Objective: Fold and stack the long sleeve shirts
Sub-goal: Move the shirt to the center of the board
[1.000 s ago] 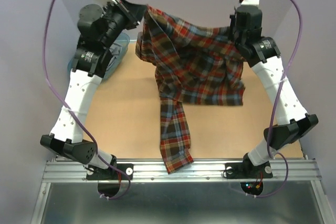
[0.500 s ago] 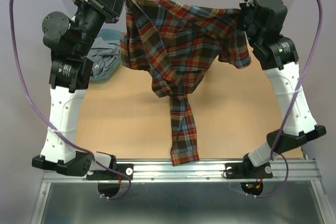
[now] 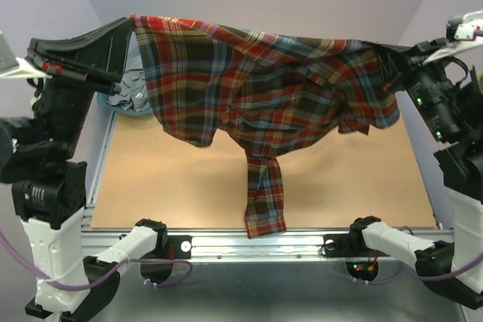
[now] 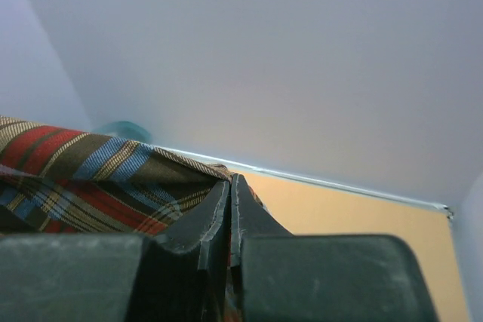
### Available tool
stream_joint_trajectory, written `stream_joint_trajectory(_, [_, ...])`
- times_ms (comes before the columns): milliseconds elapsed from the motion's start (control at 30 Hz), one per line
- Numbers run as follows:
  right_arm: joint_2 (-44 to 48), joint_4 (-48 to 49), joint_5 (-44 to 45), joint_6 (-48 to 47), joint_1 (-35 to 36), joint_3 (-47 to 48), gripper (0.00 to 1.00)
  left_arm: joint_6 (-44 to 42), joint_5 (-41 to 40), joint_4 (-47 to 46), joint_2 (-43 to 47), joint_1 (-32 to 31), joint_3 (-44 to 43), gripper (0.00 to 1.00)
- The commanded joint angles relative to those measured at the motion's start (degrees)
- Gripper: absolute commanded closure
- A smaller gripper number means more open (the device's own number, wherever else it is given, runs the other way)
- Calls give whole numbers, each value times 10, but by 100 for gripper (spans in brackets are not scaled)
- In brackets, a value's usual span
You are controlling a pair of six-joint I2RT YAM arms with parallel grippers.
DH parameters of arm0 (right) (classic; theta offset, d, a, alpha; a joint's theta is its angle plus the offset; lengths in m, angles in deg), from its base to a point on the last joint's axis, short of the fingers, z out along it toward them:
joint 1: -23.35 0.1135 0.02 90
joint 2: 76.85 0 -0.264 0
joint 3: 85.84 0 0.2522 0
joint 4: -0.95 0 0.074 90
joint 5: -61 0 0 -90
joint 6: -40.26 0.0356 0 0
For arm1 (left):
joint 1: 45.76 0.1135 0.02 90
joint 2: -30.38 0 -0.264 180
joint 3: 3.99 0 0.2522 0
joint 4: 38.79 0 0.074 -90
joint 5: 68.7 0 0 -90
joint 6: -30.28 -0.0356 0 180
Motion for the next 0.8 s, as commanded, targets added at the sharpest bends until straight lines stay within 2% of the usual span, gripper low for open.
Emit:
stream_joint_trajectory(0, [8,-47,-36,23,-5,-23,93,-9,-23,-15,13,5,-2,100])
stream_joint_trajectory(200, [-25,-76,8,38,-5,-98,92,3,-47,-3,-28,5,41,100])
stream_joint_trajectory(267, [-55,-77,40,43,-5,-131,92,9,-55,-18,-44,5,81,100])
stream_joint_trajectory(433, [-148,-55,146,62,-6,-180,94,13,-77,-82,-145,5,176,100])
stream_joint_trajectory(500, [-187,-43,193,65,-8,-182,94,9,-99,-96,-188,5,183,100])
stream_joint_trajectory(533, [-234,-36,203,73,-11,-177,90,1,-105,-102,-237,5,174,100])
stream_joint_trajectory(567, [-257,-36,219,78,-17,-167,84,-4,-117,-102,-262,5,164,90])
stream_joint_trajectory(600, [-298,-36,227,88,-20,-147,63,-11,-120,-90,-308,5,138,80])
stream_joint_trajectory(633, [-298,-37,233,91,-23,-134,62,-11,-124,-90,-329,5,138,67])
stream_joint_trajectory(667, [-328,-37,241,91,-26,-124,39,-14,-128,-68,-347,5,105,43])
stream_joint_trajectory(733, [-341,-41,237,94,-26,-101,18,-16,-127,-42,-379,5,70,22])
stream_joint_trajectory(767, [-341,-41,223,94,-26,-99,15,-12,-131,-34,-381,5,63,11])
